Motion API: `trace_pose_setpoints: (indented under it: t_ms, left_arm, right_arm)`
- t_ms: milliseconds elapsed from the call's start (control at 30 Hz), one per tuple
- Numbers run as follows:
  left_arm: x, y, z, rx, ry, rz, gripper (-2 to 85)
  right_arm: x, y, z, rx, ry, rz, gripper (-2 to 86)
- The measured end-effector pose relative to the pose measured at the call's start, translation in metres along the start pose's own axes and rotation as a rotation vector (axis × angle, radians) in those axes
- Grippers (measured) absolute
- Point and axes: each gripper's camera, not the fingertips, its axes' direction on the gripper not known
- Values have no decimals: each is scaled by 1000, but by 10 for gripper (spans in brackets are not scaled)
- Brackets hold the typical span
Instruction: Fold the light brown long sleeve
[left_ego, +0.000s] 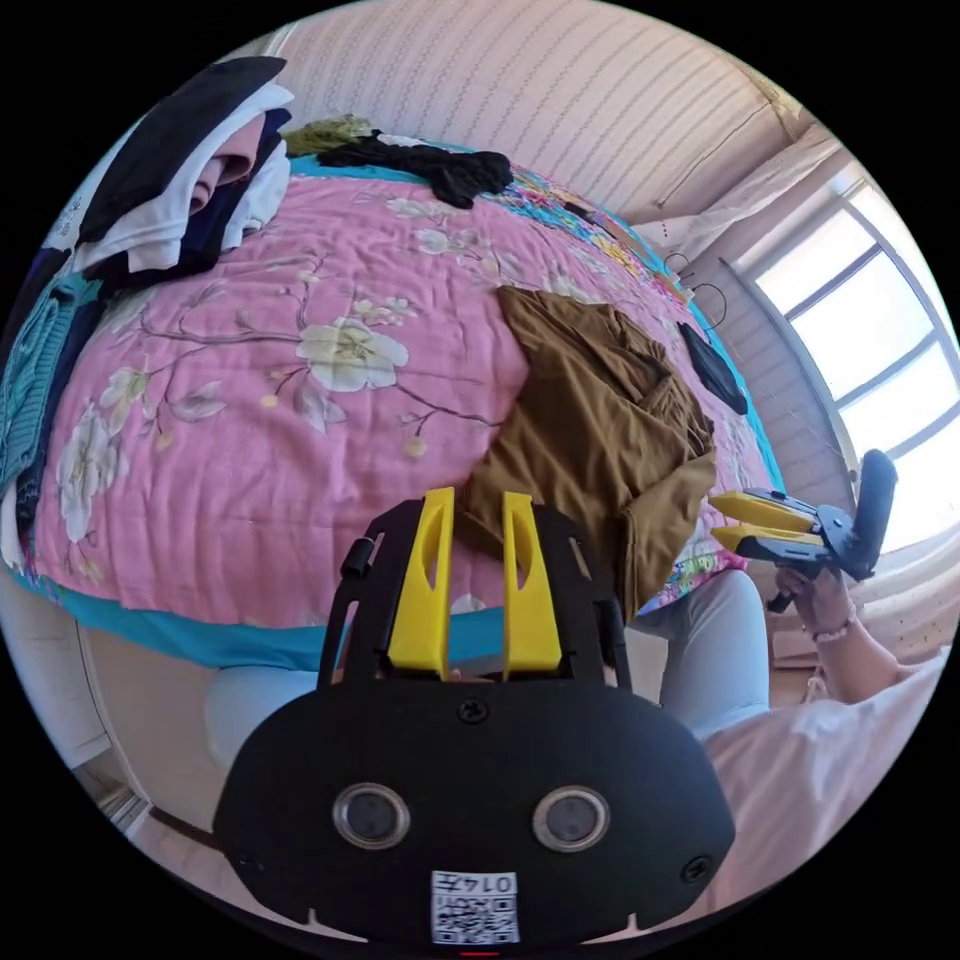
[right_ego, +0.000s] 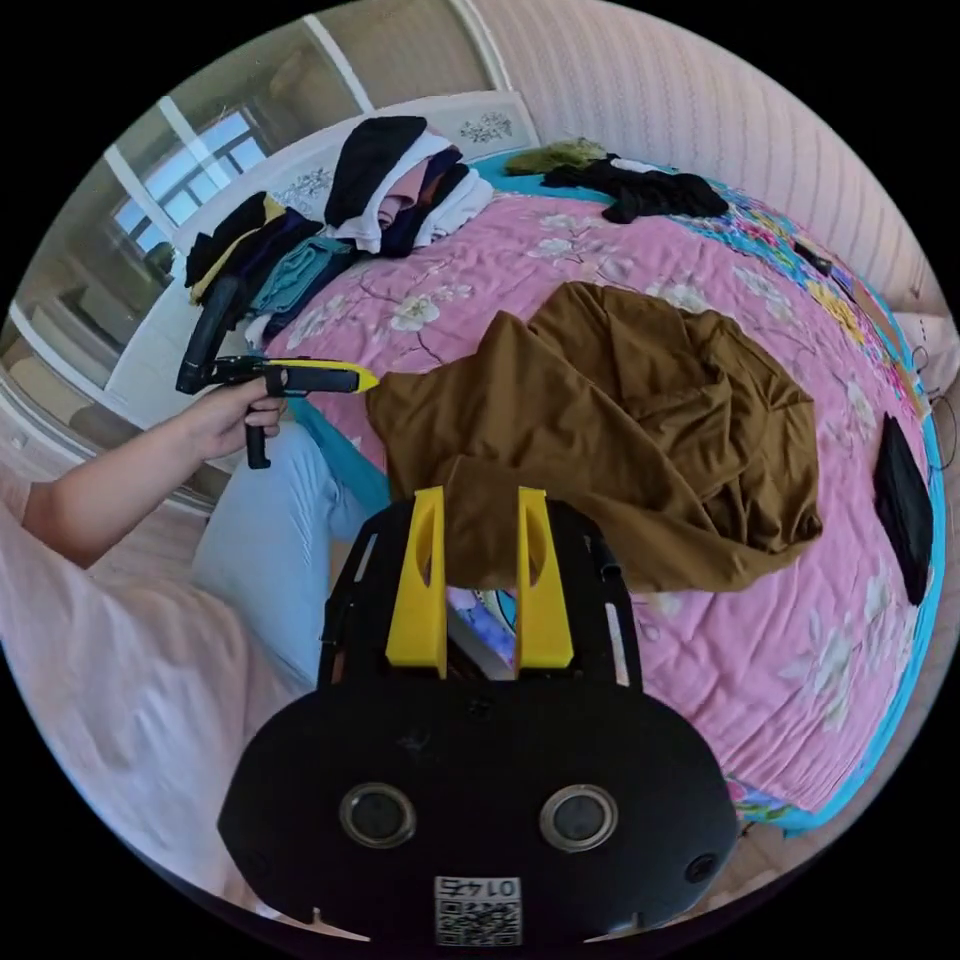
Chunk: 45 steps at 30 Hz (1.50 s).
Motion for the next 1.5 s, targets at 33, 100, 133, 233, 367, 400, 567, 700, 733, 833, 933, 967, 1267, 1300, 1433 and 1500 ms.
trace_pose_setpoints:
  t_ms: [33, 100, 133, 233, 367, 400, 567, 700, 733, 833, 933, 967, 1267, 1300, 1433, 1500]
  left_arm:
    - [0, -1, 6, -22, -1, -23, 83]
    - [5, -2, 15, -72, 22, -39, 83]
    - [11, -1, 18, -84, -6, -39, 81]
    - [23, 7, 10, -76, -58, 29, 47]
    - [27, 22, -18, -117, 22, 102, 0]
    - [26, 26, -24, -122, 43, 99, -2]
    - [32, 78, -121, 102, 347, 123, -9]
    - [41, 110, -218, 405, 672, 212, -10]
    - [56, 114, -246, 434, 707, 295, -10]
    - [105, 130, -320, 550, 679, 562, -10]
    - [120, 149, -399, 761, 822, 715, -10]
    - [118, 155, -430, 833, 898, 756, -10]
    - [141, 102, -560, 872, 544, 733, -10]
    - [140, 84, -556, 849, 533, 698, -10]
    - [134, -64, -527, 686, 450, 455, -10]
    - [143, -117, -540, 679, 375, 384, -10]
  right_arm:
    - [-14, -11, 10, -13, 8, -64, 111]
    - [-29, -23, 29, -55, 14, -114, 113]
    - [-33, -27, 43, -92, 15, -120, 106]
    - [-23, -15, 77, -186, 28, -111, 67]
    - [18, 18, 48, -148, -215, 95, 26]
    - [24, 26, 41, -137, -251, 125, 24]
    - [78, 143, -64, 259, -476, 409, 16]
    - [95, 218, -154, 692, -610, 454, 17]
    - [90, 228, -181, 776, -620, 401, 17]
    - [59, 230, -241, 852, -522, 212, 16]
    - [29, 235, -297, 1052, -583, -11, 16]
    - [20, 240, -320, 1145, -636, -109, 15]
    - [-36, 165, -418, 1060, -260, -308, 6]
    - [-29, 151, -415, 1037, -249, -281, 5]
    - [55, 36, -396, 860, -303, -48, 4]
    - [85, -6, -410, 867, -392, 13, 4]
